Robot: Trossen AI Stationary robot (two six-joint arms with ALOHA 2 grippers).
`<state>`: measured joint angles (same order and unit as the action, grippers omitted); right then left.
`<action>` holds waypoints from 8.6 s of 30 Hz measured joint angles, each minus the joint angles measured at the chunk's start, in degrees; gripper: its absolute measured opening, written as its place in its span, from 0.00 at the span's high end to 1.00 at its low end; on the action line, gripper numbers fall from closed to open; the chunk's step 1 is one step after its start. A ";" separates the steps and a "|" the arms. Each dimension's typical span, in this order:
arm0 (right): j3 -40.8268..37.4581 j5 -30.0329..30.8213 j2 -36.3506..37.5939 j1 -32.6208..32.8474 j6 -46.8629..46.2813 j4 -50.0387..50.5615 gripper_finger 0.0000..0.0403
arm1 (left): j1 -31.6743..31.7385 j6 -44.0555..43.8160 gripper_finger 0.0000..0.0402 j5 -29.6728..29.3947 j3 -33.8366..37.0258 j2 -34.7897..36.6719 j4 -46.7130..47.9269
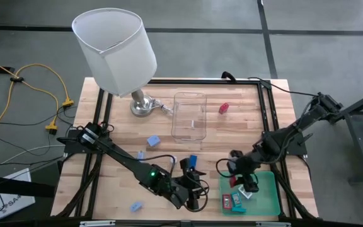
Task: Pick & Place Office items
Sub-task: Put the red digital clock into the green bin, then put the blue digital clock into the green bin
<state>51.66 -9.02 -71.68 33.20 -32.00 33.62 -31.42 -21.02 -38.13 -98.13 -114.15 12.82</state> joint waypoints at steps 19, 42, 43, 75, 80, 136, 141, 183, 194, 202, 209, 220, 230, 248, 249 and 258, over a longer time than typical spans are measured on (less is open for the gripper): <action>0.00 4.45 -3.84 13.93 -29.59 14.41 0.63 | 0.00 0.00 0.42 0.89 0.00 0.00 0.02; -0.07 -7.51 -18.67 24.62 -41.89 9.97 0.63 | -0.22 -0.66 0.42 1.14 0.00 0.02 0.02; -0.07 -7.39 -18.69 24.62 -41.87 9.95 0.63 | -0.22 -0.71 0.42 1.12 0.00 0.02 0.02; -0.07 -4.88 -18.69 26.46 -41.95 8.23 0.57 | -0.28 -1.50 0.42 1.07 0.00 0.02 0.02; -0.07 -4.42 -18.69 26.46 -41.95 7.88 0.56 | -0.28 -1.51 0.42 1.05 0.00 0.02 0.02; -0.07 10.70 11.94 -1.89 -5.28 15.64 0.56 | 1.30 -14.54 0.42 1.99 -0.04 2.96 12.18; -0.07 14.85 12.47 -3.98 0.32 15.67 0.56 | 2.11 -21.90 0.42 2.34 -0.02 3.21 20.14; -0.07 15.33 12.57 -21.10 17.29 14.34 0.56 | 5.09 -46.96 0.42 6.35 0.00 4.37 30.18; -0.07 11.90 12.87 -29.66 20.31 15.18 0.56 | 6.62 -48.46 0.42 7.94 0.00 4.37 31.54; -0.07 11.82 12.88 -35.39 20.53 16.13 0.56 | 6.15 -50.83 0.42 1.98 0.00 4.96 42.33; -0.07 7.14 12.88 -38.67 21.79 16.25 0.56 | 3.56 -51.70 0.42 -3.37 0.00 8.56 49.30; -0.07 7.04 12.88 -41.45 21.69 16.20 0.56 | 0.25 -67.44 0.42 -8.32 1.01 8.44 69.27; -0.07 -0.52 12.87 -41.45 23.64 11.47 0.56 | -7.14 -60.47 0.42 -7.50 1.11 8.44 69.83; -0.09 -4.53 11.86 -40.77 23.00 5.65 0.56 | -27.92 -88.24 0.42 -22.13 9.74 16.22 76.47; -0.09 -4.91 11.53 -40.25 23.09 5.32 0.56 | -28.24 -88.59 0.42 -22.41 10.77 16.80 75.71; -0.09 -4.63 7.00 -34.63 24.29 -0.64 0.56 | -29.01 -86.35 0.42 -25.30 19.49 21.35 73.36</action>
<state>51.57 -13.65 -64.68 -1.43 -7.70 32.98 -60.43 -107.37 -63.43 -78.63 -92.79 86.18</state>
